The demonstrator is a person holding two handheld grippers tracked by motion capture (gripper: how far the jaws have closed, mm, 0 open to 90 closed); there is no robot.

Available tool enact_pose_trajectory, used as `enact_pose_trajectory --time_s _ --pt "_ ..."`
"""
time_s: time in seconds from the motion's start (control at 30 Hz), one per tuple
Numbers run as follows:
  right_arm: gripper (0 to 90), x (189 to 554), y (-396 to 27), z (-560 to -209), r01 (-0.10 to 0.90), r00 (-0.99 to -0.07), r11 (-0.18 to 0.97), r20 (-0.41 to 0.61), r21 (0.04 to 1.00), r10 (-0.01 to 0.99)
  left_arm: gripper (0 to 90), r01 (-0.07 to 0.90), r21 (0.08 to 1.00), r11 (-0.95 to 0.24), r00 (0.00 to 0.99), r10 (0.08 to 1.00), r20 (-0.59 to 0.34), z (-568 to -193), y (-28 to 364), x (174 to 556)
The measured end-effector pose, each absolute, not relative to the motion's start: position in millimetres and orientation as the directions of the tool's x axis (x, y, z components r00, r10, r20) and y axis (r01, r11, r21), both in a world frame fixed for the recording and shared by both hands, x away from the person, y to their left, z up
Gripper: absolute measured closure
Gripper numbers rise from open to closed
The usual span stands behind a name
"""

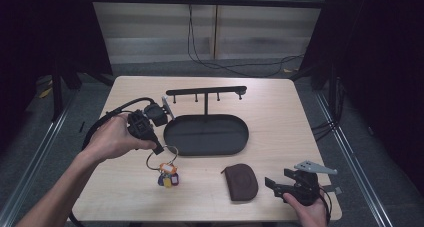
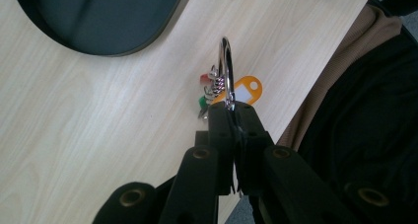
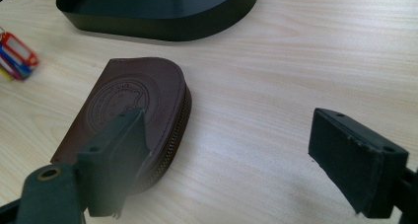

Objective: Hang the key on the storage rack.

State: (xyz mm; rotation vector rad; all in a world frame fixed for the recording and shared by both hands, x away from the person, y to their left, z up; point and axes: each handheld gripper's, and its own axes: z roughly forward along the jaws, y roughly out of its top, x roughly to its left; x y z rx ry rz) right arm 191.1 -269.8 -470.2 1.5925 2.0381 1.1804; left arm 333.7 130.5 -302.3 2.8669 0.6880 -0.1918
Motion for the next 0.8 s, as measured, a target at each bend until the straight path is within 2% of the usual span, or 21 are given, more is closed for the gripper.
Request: enact_pose_trajectory --time_s 0.3,0.8 --pt "14.8 192 -270 -471 0.664 -0.346 0.052 0.245 0.746 0.906 88.0 0.479 0.170 -0.861 0.876 0.454 -0.164 -289 132 340" --pt "14.7 191 -270 -470 0.662 -0.349 0.052 0.245 0.748 0.904 88.0 0.494 0.145 -0.857 0.868 0.475 -0.148 -271 130 360"
